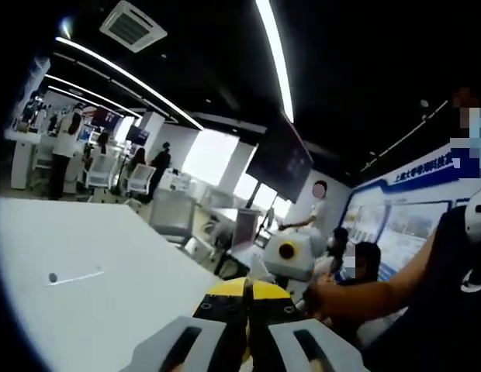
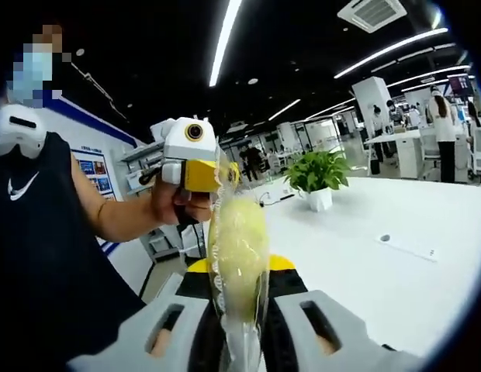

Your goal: Compare the silicone blocks by pressing each to a similar depth, holding the contact briefly, and releasing to observe deformation and rebound differences across the visible hardness samples.

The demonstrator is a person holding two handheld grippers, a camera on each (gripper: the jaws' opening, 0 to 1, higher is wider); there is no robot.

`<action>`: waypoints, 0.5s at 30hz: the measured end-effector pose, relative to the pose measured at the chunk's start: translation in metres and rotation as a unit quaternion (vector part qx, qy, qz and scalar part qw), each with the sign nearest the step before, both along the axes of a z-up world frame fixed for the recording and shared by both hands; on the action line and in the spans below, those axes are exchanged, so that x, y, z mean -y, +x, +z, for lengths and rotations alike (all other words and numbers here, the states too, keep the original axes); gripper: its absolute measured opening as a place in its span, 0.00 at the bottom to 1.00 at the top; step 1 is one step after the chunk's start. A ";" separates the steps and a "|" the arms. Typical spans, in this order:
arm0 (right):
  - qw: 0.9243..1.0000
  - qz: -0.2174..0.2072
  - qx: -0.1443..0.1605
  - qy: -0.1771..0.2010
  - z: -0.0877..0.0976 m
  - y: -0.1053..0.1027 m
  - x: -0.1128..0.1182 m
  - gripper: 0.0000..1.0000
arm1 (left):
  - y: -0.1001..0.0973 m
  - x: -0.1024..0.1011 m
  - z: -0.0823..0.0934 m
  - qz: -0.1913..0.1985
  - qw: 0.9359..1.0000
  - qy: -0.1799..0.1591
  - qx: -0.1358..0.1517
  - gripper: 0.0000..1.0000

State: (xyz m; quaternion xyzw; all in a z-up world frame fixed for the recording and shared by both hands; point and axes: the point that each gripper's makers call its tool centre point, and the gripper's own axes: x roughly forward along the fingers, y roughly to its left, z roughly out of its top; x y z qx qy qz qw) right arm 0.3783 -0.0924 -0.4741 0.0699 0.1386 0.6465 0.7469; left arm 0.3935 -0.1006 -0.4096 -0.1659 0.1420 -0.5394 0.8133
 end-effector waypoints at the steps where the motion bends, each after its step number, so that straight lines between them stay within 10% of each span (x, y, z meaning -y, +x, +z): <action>1: 1.000 0.001 0.006 -0.001 0.001 0.000 0.000 0.09 | 0.000 0.000 0.001 0.000 1.000 -0.003 0.002 0.00; 11: 0.999 -0.017 0.036 0.015 0.004 0.014 0.005 0.17 | 0.007 0.001 0.006 0.011 1.000 -0.014 -0.003 0.00; 15: 0.998 -0.038 0.052 0.017 0.002 0.023 0.010 0.38 | 0.013 -0.004 0.002 0.018 1.000 -0.014 -0.009 0.00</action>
